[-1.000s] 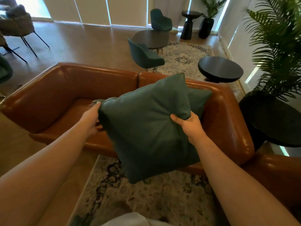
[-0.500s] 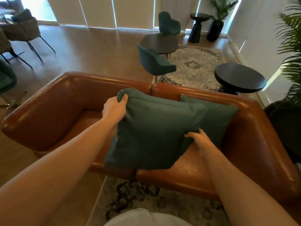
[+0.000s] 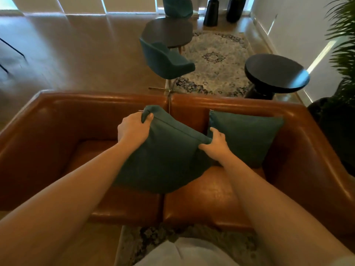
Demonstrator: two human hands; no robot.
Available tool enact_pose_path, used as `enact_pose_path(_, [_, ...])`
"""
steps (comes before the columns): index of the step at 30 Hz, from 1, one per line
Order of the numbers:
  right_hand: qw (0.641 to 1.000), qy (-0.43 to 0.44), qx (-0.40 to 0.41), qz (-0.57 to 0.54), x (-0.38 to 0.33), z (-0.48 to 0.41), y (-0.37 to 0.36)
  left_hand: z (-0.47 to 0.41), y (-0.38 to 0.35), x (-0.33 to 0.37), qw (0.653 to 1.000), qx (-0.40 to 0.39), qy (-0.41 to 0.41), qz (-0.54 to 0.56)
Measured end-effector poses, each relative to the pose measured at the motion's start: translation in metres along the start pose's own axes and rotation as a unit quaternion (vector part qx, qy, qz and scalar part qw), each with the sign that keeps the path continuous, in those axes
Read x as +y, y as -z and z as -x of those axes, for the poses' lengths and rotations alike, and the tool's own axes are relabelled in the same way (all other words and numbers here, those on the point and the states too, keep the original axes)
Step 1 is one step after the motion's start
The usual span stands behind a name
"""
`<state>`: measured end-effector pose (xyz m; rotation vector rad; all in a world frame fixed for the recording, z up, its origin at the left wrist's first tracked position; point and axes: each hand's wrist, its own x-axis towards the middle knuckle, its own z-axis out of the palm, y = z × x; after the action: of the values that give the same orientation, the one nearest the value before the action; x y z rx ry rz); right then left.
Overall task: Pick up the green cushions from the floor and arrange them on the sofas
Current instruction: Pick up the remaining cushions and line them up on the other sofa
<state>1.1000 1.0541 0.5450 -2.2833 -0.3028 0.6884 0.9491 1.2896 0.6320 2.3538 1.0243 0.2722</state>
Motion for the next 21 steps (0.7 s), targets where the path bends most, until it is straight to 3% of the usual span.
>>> enact_pose_path(7, [0.993, -0.026, -0.088, 0.076, 0.005, -0.091, 0.025, -0.063, -0.036, -0.008, 0.998, -0.011, 0.06, 0.02])
enact_pose_path(14, [0.986, -0.038, -0.089, 0.137, 0.021, -0.134, 0.041, -0.106, -0.048, -0.005, 0.988, -0.015, 0.108, 0.109])
enact_pose_path(17, [0.996, -0.09, -0.005, -0.019, 0.025, -0.151, 0.043, -0.132, -0.04, -0.016, 0.975, -0.028, 0.135, 0.173])
enact_pose_path(19, [0.972, -0.151, 0.017, -0.179, 0.02, -0.157, 0.044, -0.146, -0.033, -0.023, 0.958, -0.045, 0.147, 0.24])
enact_pose_path(21, [0.943, -0.197, 0.017, -0.268, 0.009, -0.162, 0.04, -0.158, -0.026, -0.028, 0.947, -0.071, 0.145, 0.278])
